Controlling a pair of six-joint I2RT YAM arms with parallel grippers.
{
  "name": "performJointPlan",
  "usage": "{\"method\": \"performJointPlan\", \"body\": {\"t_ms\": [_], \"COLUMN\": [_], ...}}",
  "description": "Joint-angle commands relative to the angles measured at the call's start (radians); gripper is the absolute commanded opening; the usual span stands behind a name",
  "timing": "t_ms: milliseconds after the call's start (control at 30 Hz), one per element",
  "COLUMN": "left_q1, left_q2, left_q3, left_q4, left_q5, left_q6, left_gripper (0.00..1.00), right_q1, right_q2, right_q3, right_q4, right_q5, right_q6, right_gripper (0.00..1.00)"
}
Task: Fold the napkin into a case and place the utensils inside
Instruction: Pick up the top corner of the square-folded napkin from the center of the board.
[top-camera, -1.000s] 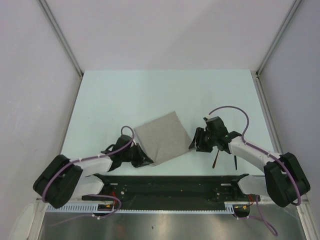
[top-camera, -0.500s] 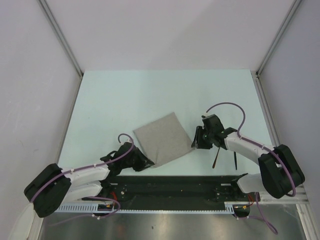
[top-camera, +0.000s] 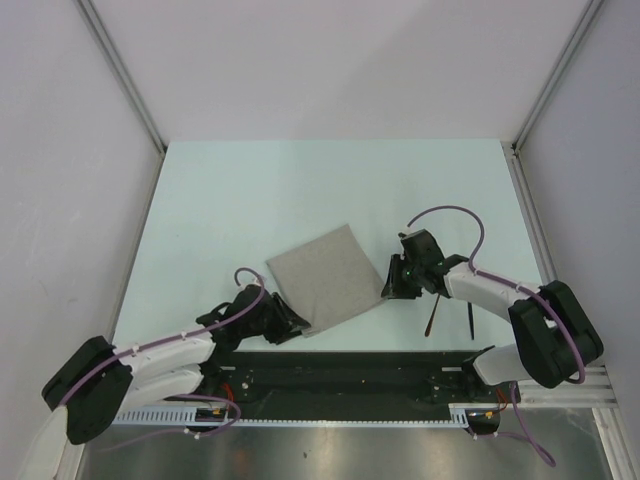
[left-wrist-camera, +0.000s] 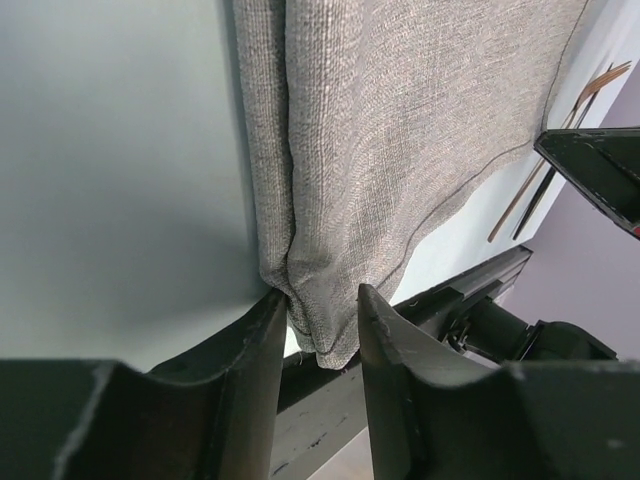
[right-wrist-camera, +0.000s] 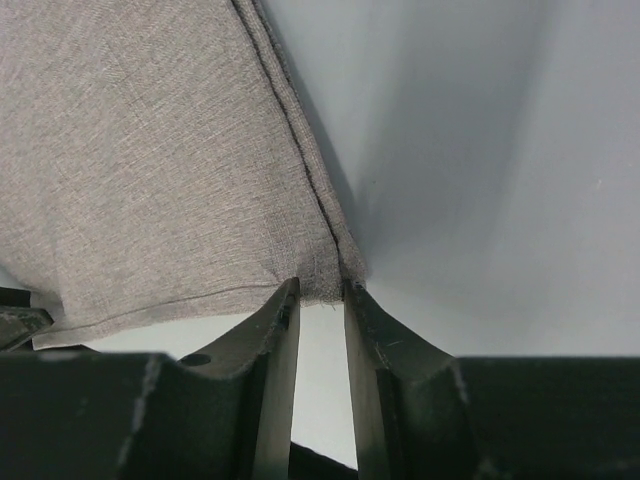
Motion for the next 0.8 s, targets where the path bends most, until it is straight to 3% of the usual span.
{"method": "performJointPlan", "body": {"t_ms": [0, 200, 300, 467, 600, 767], "left_q1": [-0.007, -0.007, -0.007, -0.005, -0.002, 0.018], "left_q2": [-0.048, -0.160, -0.202, -0.158, -0.127, -0.112], "left_q3": [0.005, 0.092, 0.160, 0.270, 0.306, 0.332], "left_q4": [-0.134, -0.352, -0.416, -0.461, -0.457, -0.454], "left_q5": [-0.016, -0.091, -0.134, -0.185, -0.190, -0.176], "left_q6": [0.026, 0.133, 0.191, 0.266, 0.294, 0.317], "left_gripper": [0.41, 0.42, 0.42, 0.43, 0.43, 0.43], "right_q1": [0.004, 0.005, 0.011, 0.030, 0.034, 0.044], "right_q2": [0.020, 0.011, 0.003, 0.001, 0.006, 0.023], "right_q3": [0.039, 0.049, 0.065, 0.103, 0.117, 0.144], "right_q4": [0.030, 0.009, -0.005, -0.059, -0.076, -0.079], "right_q5": [-0.006, 0.006, 0.012, 0.036, 0.046, 0.026], "right_q6": [-0.013, -0.029, -0.033, -0.047, -0.053, -0.069], "right_gripper": [0.29, 0.28, 0.18, 0.15, 0.08, 0.06]}}
